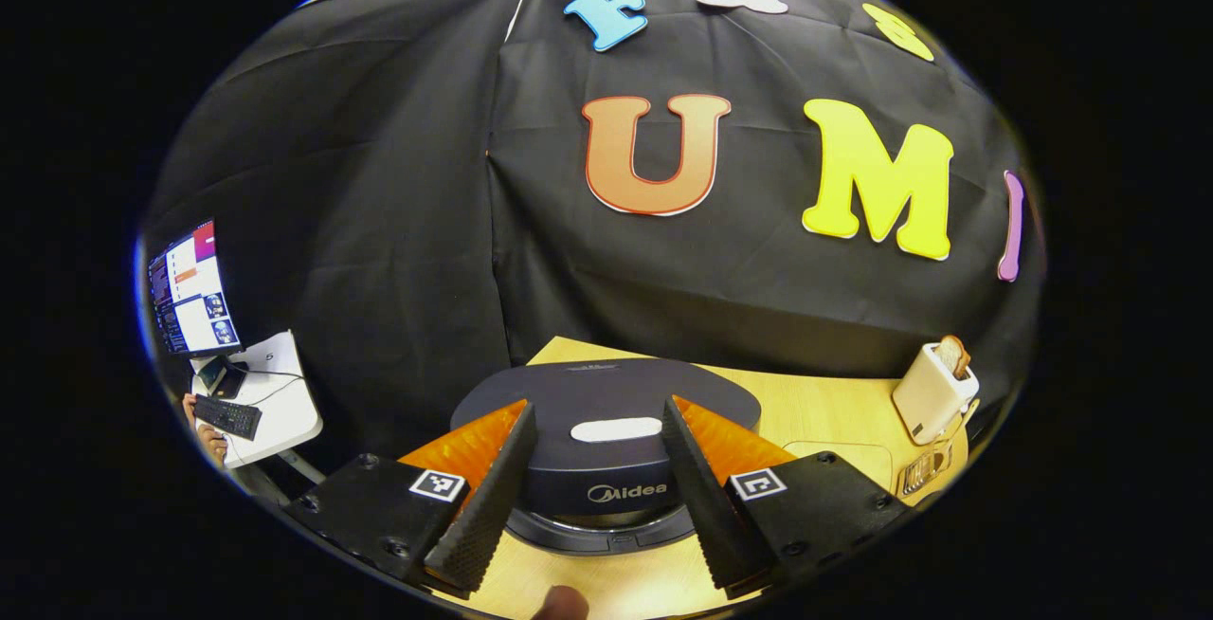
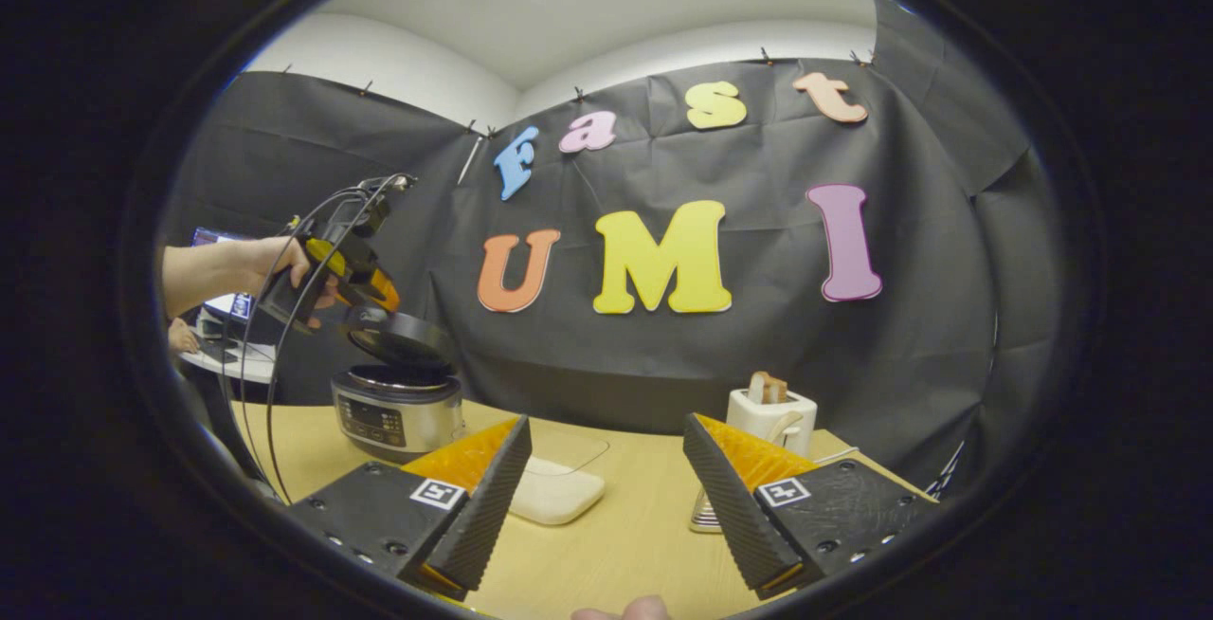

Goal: Close the left gripper, press the button to open the rice cooker; take a wooden spoon from the chopstick holder with the right hand, scoop a spoonful of rice and pour it into the rice cooker, then put the wooden spoon back into the chopstick holder.

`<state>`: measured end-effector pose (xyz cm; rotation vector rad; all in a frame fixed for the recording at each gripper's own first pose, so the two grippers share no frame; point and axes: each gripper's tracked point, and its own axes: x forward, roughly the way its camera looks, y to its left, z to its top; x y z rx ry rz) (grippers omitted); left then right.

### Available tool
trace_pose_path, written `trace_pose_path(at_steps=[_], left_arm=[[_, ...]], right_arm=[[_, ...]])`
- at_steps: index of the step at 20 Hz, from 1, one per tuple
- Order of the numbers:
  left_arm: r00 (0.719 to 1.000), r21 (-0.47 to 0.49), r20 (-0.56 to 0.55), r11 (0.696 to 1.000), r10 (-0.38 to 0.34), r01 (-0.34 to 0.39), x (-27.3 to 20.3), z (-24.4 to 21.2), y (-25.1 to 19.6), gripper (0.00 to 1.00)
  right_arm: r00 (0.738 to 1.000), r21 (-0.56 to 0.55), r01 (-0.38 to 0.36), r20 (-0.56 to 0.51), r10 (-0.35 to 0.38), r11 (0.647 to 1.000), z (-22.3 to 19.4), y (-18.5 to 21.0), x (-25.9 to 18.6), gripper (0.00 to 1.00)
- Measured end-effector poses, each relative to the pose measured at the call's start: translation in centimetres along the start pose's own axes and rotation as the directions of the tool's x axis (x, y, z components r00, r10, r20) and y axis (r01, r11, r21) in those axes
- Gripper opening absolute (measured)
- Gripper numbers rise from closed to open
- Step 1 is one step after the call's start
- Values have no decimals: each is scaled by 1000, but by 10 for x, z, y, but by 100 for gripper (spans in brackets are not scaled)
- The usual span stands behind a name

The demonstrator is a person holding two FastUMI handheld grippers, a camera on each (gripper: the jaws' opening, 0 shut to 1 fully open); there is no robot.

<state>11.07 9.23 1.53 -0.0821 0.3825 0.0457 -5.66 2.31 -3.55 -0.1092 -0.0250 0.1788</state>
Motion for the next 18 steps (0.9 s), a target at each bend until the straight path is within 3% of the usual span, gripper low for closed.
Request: trace_pose_path(at_steps=[12, 18], left_arm=[[999, -47, 29, 998, 36, -34, 16, -73, -3, 86], [979, 16, 194, 998, 60, -64, 20, -78, -4, 87]], right_arm=[[999, 1, 13, -41, -13, 1000, -18, 16, 9, 96], [997, 44, 50, -67, -47, 998, -30, 8, 17, 96]])
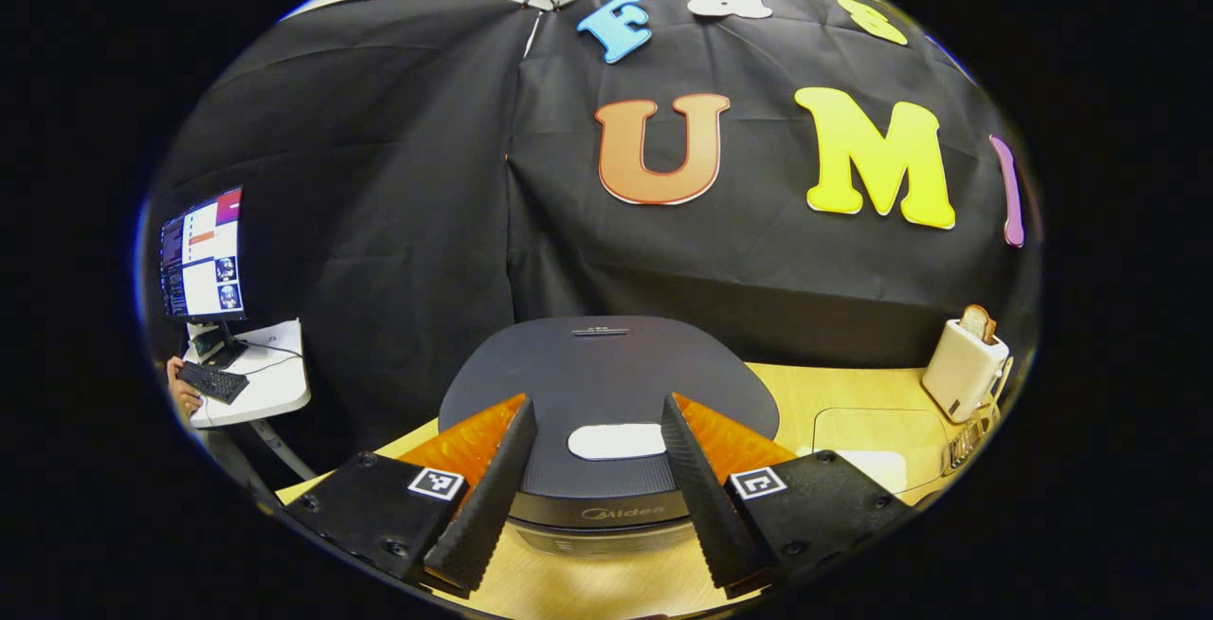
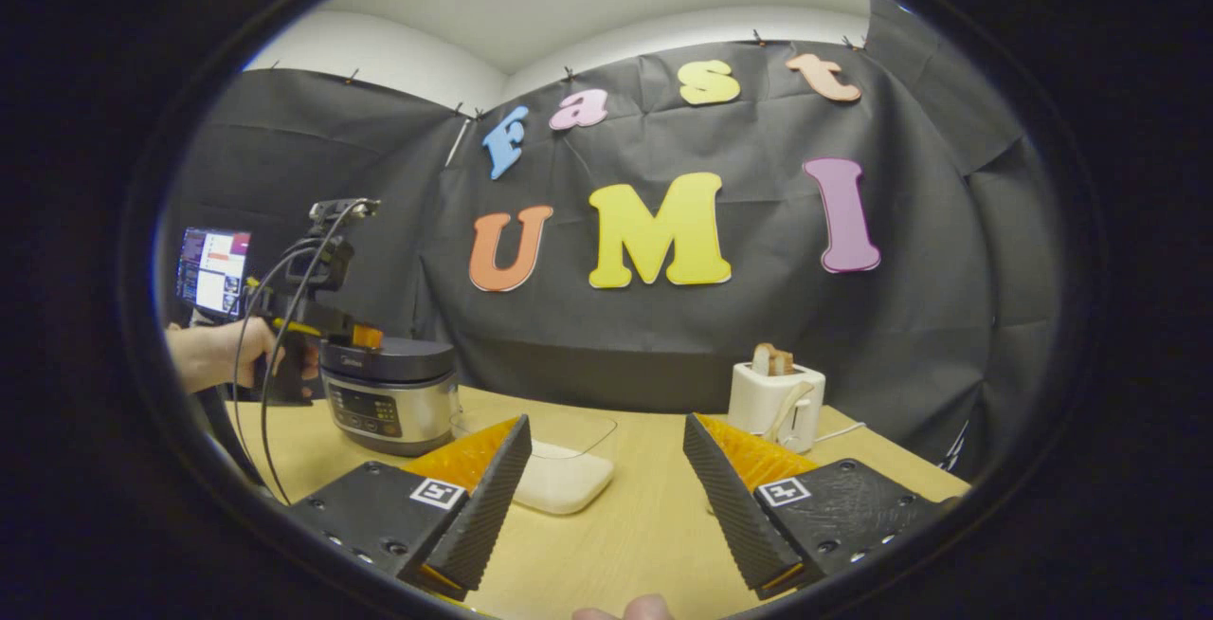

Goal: Close the left gripper, press the button to open the rice cooker; take a wooden spoon from the chopstick holder with the right hand, scoop a spoonful of rice and pour it into the rice cooker, then put the wooden spoon back into the chopstick holder.

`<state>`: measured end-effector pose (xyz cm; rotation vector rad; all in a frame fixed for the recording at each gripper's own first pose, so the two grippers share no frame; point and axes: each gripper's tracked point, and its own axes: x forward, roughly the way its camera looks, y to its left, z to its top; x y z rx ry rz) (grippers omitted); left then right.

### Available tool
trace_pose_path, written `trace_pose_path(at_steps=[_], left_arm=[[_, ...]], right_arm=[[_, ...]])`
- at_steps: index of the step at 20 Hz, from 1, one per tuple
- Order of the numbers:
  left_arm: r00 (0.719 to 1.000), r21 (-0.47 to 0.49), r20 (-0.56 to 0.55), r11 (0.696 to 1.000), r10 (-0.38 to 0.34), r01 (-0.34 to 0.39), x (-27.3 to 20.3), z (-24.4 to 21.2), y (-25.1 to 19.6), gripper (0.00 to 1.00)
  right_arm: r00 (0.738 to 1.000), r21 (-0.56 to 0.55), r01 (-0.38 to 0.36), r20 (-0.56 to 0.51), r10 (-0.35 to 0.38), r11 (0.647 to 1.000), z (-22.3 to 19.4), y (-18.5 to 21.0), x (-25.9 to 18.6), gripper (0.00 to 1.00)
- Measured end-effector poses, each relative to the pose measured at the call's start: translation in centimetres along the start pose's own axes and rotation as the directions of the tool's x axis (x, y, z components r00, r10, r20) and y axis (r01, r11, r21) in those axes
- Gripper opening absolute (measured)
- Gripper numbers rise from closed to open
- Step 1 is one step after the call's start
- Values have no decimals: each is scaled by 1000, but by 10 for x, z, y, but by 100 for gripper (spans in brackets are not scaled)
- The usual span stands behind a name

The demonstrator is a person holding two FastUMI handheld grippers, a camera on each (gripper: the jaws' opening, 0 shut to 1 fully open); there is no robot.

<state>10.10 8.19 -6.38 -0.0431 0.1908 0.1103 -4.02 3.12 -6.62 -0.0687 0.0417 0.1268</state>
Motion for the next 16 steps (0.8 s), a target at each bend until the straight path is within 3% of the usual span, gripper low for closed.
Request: trace_pose_path(at_steps=[3, 9, 11, 12, 16], left_arm=[[998, -6, 64, 1000, -11, 11, 2, -1, 0, 86], [997, -3, 72, 1000, 22, -22, 1, 2, 2, 84], [998, 7, 62, 999, 32, -33, 1, 4, 3, 85], [998, 3, 57, 1000, 21, -21, 0, 4, 1, 86], [996, -5, 85, 1000, -11, 11, -12, 22, -5, 99]], right_arm=[[1000, 60, 7, -29, -5, 998, -11, -1, 8, 96], [999, 67, -4, -41, 7, 998, -15, 3, 18, 92], [999, 67, 4, -38, -1, 998, -14, 1, 21, 96], [999, 66, 10, -36, -7, 998, -14, -1, 21, 92], [999, 64, 45, -12, -44, 997, -6, -11, 22, 96]])
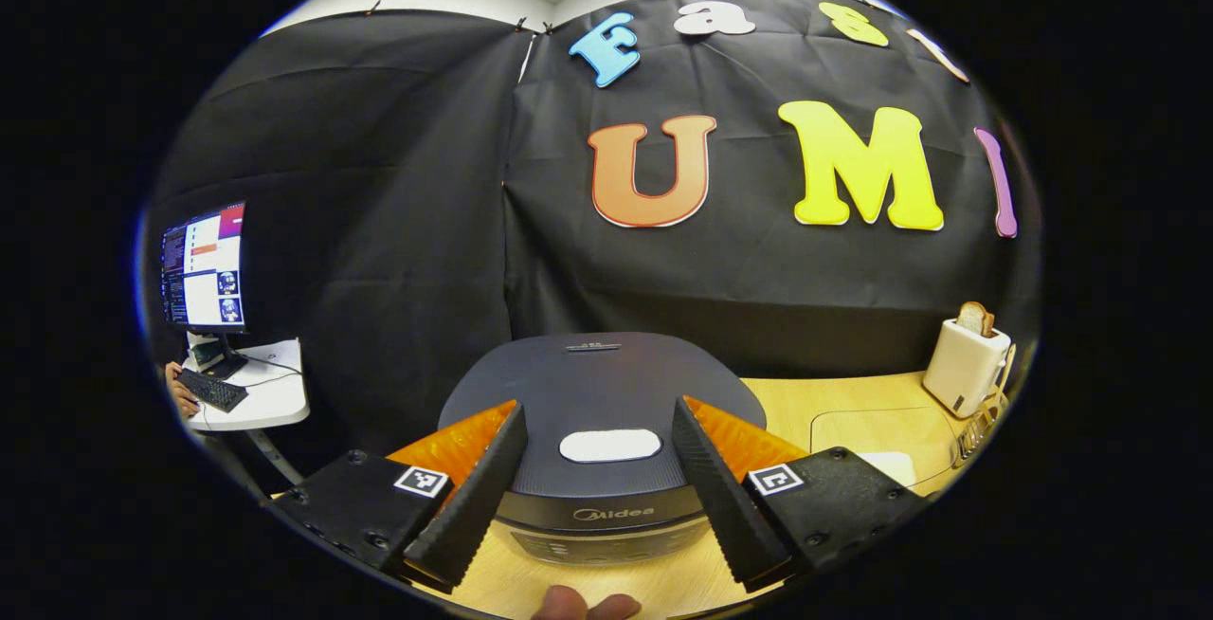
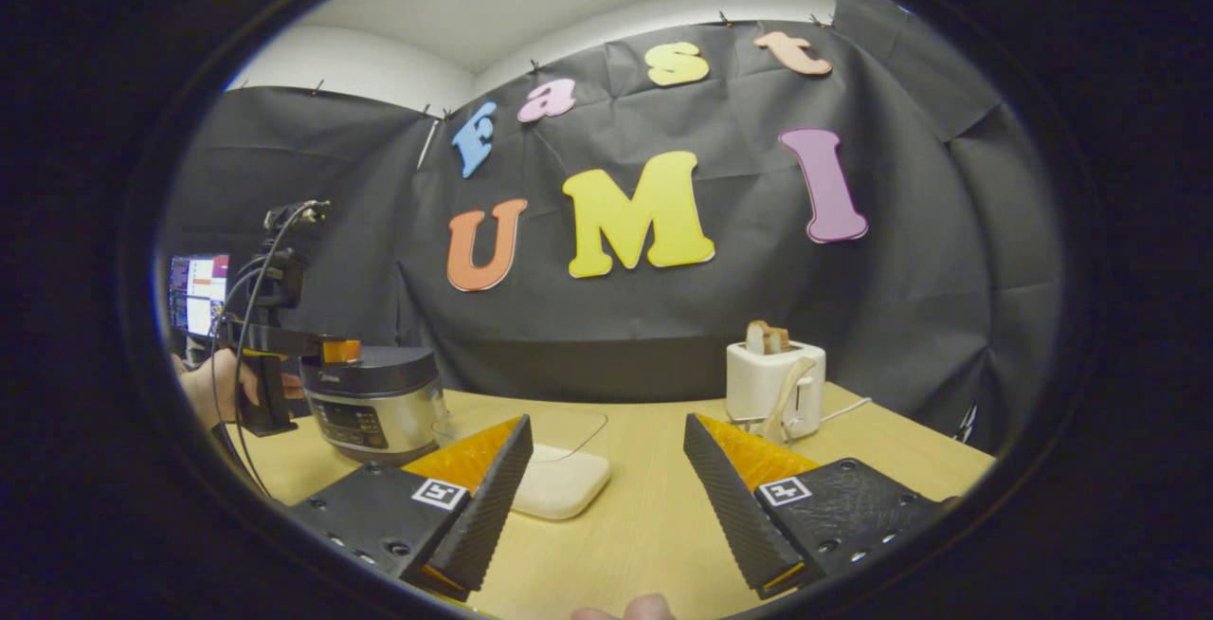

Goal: Close the left gripper, press the button to open the rice cooker; take a wooden spoon from the chopstick holder with the right hand, scoop a spoonful of rice and pour it into the rice cooker, then put the wooden spoon back into the chopstick holder.

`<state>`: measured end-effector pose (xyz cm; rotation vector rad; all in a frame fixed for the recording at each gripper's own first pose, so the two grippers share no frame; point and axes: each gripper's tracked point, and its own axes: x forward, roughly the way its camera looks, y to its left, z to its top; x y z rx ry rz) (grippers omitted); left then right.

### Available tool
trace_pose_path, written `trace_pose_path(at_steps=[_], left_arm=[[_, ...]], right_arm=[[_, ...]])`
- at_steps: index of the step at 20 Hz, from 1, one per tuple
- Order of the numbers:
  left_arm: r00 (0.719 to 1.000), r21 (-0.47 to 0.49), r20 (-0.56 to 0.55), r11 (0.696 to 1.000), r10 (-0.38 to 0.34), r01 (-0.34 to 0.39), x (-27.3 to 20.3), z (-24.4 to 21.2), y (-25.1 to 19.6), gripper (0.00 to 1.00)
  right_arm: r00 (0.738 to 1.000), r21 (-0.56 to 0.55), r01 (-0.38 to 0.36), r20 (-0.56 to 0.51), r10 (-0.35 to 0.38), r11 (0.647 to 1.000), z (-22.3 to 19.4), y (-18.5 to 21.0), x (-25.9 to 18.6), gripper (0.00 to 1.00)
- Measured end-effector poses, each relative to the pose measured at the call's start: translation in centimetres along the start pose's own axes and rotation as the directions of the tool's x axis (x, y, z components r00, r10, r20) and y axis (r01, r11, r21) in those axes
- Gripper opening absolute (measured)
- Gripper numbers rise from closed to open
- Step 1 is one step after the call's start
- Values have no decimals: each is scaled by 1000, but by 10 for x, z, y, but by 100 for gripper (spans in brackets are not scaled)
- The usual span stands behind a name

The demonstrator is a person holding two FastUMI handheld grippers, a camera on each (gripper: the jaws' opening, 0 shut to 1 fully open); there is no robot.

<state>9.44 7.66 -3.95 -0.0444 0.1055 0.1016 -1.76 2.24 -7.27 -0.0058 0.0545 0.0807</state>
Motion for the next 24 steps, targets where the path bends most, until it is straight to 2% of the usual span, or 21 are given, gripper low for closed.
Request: trace_pose_path(at_steps=[1, 2, 4, 6, 8, 9, 10, 13, 14, 16, 17, 19, 20, 21, 22, 24], left_arm=[[1000, 5, 23, 1000, -9, 9, -5, 10, -4, 99], [999, 16, 39, 1000, -21, 21, -12, 18, -11, 98], [995, 28, 75, 998, -66, 64, -30, 34, -28, 98], [989, 23, 90, 993, -120, 119, -47, 37, -49, 98], [981, 25, 90, 985, -173, 171, -67, 33, -71, 98], [976, 27, 96, 981, -196, 194, -78, 30, -81, 98], [970, 24, 110, 977, -215, 214, -88, 28, -90, 98], [953, 28, 135, 963, -270, 268, -121, 14, -120, 98], [947, 30, 149, 959, -284, 283, -133, 12, -126, 98], [934, 22, 175, 949, -312, 313, -158, 8, -140, 98], [928, 20, 177, 944, -328, 330, -166, 6, -145, 98], [921, 30, 186, 939, -343, 344, -183, 2, -151, 98], [917, 34, 189, 935, -352, 352, -190, 2, -153, 98], [910, 35, 200, 931, -362, 363, -198, 2, -156, 98], [902, 45, 213, 926, -376, 375, -207, 2, -160, 98], [899, 71, 197, 920, -392, 386, -215, -9, -164, 98]], right_arm=[[1000, -2, 6, 3, -6, 1000, 2, -1, 0, 92], [1000, -3, 11, 7, -11, 1000, 4, -1, 0, 96], [999, -8, 23, 22, -23, 1000, 11, -5, -4, 92], [998, -18, 42, 38, -42, 999, 18, -10, -9, 96], [996, -19, 68, 56, -67, 998, 28, -19, -15, 96], [994, -16, 81, 69, -80, 997, 34, -24, -18, 92], [993, -16, 94, 79, -92, 995, 38, -28, -21, 95], [986, -24, 124, 112, -121, 992, 52, -38, -30, 95], [985, -23, 129, 119, -126, 991, 55, -41, -33, 92], [981, -15, 143, 134, -139, 990, 60, -46, -41, 92], [980, -12, 149, 135, -146, 989, 59, -47, -46, 95], [979, -17, 163, 129, -160, 986, 55, -50, -58, 95], [977, -23, 172, 130, -168, 985, 54, -51, -64, 92], [976, -25, 181, 130, -176, 983, 53, -51, -70, 95], [976, -22, 182, 128, -178, 983, 51, -49, -76, 92], [976, -22, 185, 124, -181, 982, 47, -46, -85, 95]])
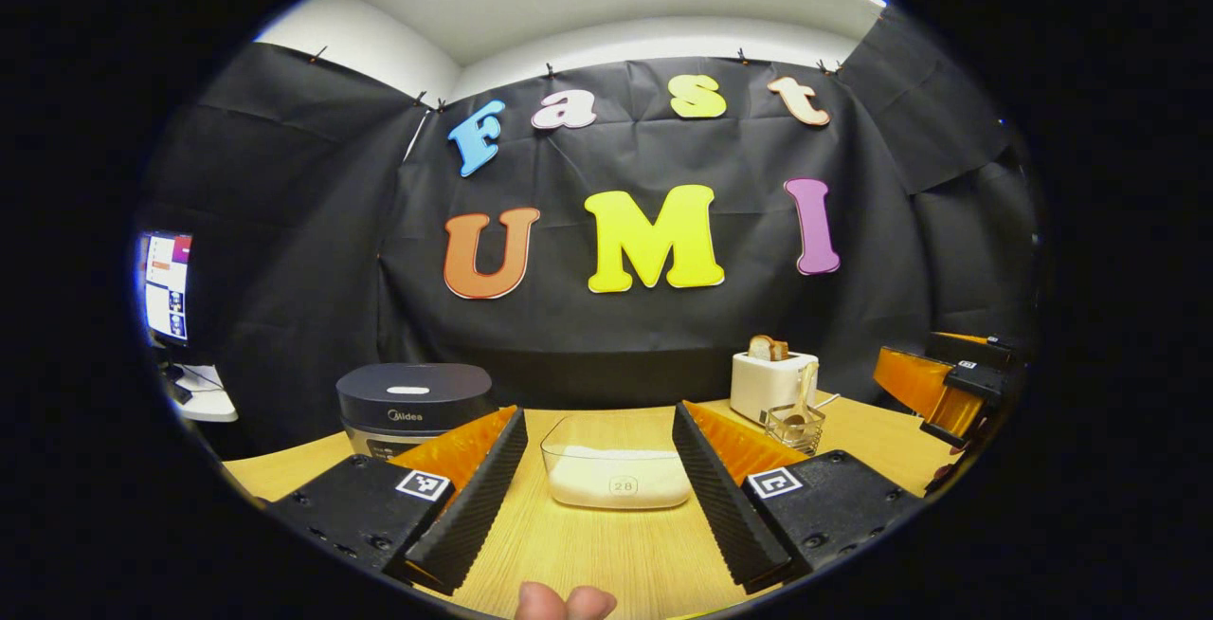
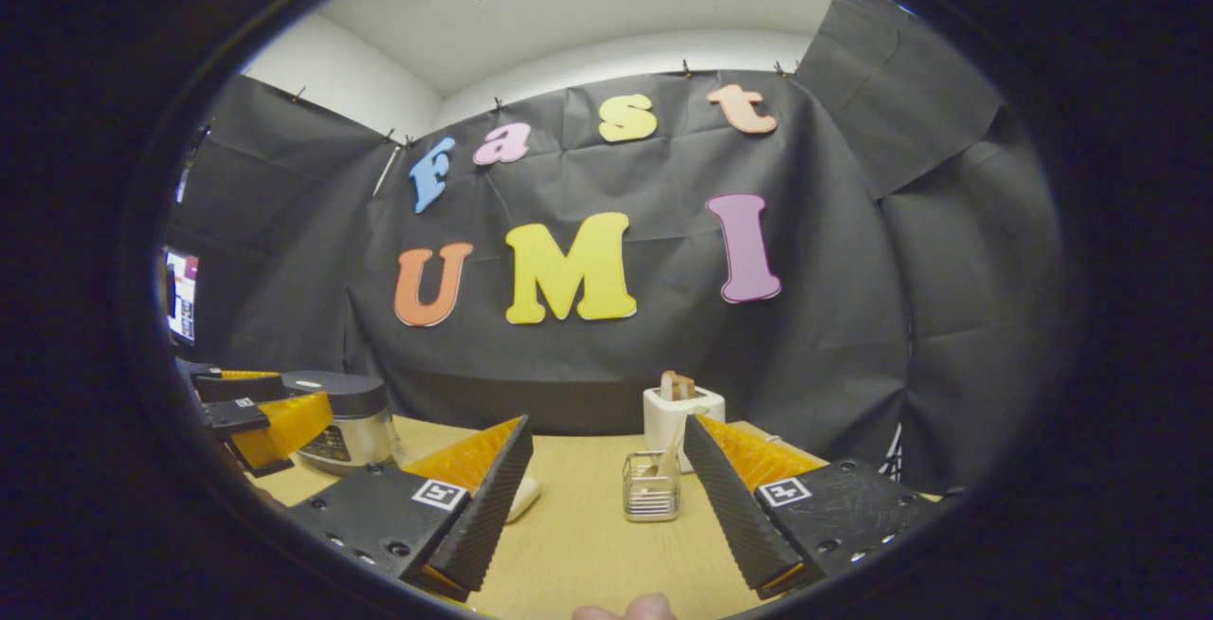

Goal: Close the left gripper, press the button to open the rice cooker; take a wooden spoon from the chopstick holder with the right hand, scoop a spoonful of rice and pour it into the rice cooker, then put the wooden spoon back into the chopstick holder.

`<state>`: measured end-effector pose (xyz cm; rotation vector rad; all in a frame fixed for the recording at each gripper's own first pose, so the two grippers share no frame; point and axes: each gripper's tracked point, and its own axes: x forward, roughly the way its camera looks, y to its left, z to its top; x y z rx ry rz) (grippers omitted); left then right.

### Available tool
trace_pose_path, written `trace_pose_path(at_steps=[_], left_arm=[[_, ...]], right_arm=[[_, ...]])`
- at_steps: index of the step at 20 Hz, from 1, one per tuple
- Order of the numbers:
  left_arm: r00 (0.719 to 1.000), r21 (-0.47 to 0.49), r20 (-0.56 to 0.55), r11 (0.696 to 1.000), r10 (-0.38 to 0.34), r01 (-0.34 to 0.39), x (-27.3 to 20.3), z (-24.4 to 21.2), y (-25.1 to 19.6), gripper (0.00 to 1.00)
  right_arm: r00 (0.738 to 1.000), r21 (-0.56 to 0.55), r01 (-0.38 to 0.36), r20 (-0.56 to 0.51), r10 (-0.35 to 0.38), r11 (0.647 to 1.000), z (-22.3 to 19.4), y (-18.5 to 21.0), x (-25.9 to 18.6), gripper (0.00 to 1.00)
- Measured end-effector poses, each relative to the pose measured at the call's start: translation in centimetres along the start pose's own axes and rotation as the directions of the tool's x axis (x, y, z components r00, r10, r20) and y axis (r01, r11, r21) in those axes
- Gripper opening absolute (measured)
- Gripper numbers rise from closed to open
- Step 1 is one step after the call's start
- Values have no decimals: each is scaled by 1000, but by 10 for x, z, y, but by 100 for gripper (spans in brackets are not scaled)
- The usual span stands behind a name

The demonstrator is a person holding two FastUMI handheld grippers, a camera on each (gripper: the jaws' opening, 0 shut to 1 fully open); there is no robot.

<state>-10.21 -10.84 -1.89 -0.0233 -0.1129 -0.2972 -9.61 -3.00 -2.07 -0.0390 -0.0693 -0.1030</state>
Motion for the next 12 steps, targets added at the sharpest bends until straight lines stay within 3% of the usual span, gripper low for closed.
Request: trace_pose_path(at_steps=[2, 5, 11, 12], left_arm=[[1000, -2, -3, 1000, -21, 21, -5, -3, -10, 98], [999, 13, -13, 999, -40, 41, -10, -7, -19, 98], [998, -10, -18, 998, -65, 65, -15, -11, -31, 98], [998, -12, -15, 998, -66, 66, -16, -10, -32, 98]], right_arm=[[1000, -7, -6, 0, 6, 1000, -2, 3, -5, 92], [1000, -21, -12, 1, 12, 1000, -2, 5, -9, 95], [1000, -34, -3, -1, 3, 999, -2, 1, -15, 92], [1000, -35, -4, -1, 4, 999, -1, 0, -15, 95]])
